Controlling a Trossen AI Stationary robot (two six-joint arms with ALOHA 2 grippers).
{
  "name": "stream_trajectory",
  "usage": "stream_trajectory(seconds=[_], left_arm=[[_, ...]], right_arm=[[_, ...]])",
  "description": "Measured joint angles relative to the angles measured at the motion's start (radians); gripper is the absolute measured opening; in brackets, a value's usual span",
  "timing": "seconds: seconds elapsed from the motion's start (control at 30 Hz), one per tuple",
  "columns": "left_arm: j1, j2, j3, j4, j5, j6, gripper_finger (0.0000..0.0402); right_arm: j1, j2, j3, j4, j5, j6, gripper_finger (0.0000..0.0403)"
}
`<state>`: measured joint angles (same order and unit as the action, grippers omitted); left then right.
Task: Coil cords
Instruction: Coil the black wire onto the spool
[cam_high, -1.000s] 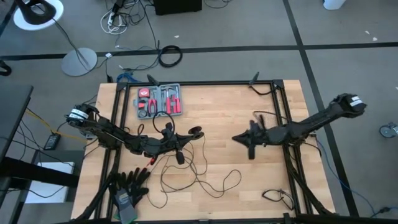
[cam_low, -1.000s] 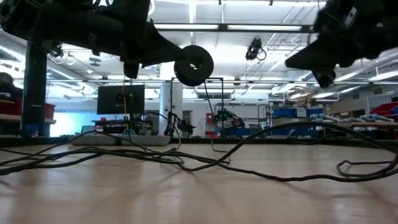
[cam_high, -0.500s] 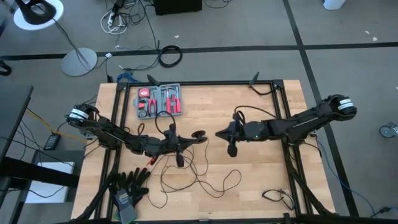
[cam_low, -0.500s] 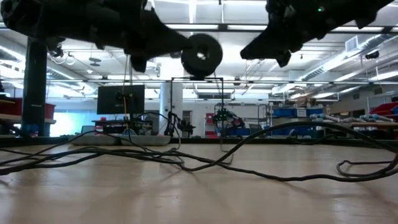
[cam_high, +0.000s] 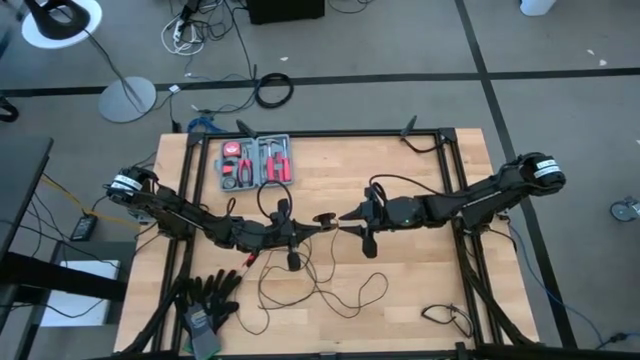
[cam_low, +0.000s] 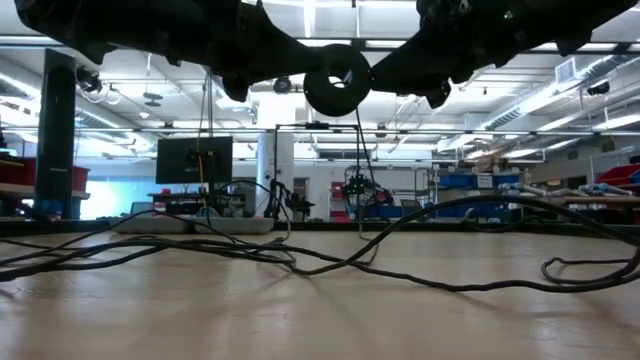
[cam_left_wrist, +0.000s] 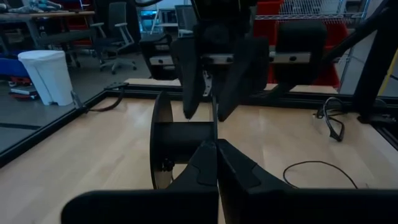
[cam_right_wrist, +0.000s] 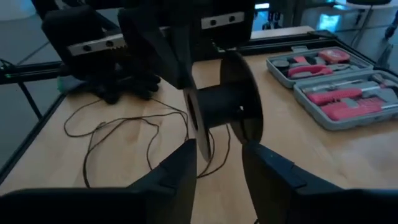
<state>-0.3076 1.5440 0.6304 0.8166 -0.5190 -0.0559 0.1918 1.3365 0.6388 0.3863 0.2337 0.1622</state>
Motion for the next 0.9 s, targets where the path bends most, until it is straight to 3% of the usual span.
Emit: stream_trajectory(seconds=[0.43, 0.9], left_arm=[[0.009, 0.001, 0.000, 0.038, 0.017, 0.000, 0.0000], [0.046, 0.001, 0.022, 0.073, 0.094, 0.001, 0.0000]], right_arm=[[0.001, 0.003, 0.000, 0.047, -0.002, -0.009, 0.0107], [0.001, 0.003, 0.000, 0.094, -0.029, -0.023, 0.0037]])
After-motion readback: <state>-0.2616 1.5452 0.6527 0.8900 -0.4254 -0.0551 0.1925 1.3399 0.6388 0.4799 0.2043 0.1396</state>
